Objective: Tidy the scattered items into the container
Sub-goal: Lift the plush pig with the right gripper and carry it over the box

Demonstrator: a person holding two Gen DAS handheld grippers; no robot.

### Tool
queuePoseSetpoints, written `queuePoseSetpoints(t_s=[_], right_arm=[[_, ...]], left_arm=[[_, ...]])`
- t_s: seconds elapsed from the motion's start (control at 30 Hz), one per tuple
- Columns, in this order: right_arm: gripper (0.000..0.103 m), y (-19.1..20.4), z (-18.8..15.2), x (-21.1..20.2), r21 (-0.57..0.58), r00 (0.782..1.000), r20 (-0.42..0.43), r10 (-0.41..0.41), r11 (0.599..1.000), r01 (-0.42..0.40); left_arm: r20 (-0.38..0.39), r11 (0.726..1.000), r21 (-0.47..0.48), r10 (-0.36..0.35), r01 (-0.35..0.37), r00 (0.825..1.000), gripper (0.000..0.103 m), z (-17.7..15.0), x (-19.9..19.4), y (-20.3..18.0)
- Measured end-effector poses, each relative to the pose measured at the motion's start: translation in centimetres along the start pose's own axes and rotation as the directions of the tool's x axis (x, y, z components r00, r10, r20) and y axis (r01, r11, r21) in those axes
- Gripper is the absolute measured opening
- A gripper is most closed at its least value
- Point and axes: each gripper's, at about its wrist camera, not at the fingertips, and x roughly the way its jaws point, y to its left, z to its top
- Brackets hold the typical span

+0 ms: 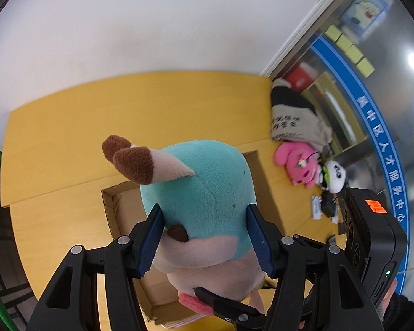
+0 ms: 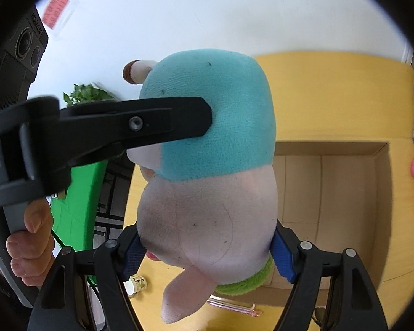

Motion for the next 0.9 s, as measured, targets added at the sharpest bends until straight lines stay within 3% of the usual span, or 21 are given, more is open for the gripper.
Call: queuePoseSetpoints(t_s=[0.53, 0.83, 0.9], right_arm=[[0.076, -4.1, -2.1, 15.8, 0.087, 0.983, -0.182, 0.028, 0.996, -0.012], [0.077, -4.5, -3.8, 19.8, 0.131, 0.98, -0.196, 0.037, 0.991, -0.011], [0.082, -4.6, -3.9, 20.1, 0.144, 0.982, -0.186, 0.037, 0.99, -0.01]], left_arm=[[-0.195, 0.996, -0.083, 0.001, -0.017, 0.981, 0.063, -2.5, 16.0, 9.2], [-0.231, 0.996, -0.084, 0.017, -0.037, 0.973, 0.064, -3.4, 20.6, 11.7], [-0.22, 0.995, -0.088, 0.021, -0.041, 0.975, 0.065, -3.3, 21.2, 12.1]])
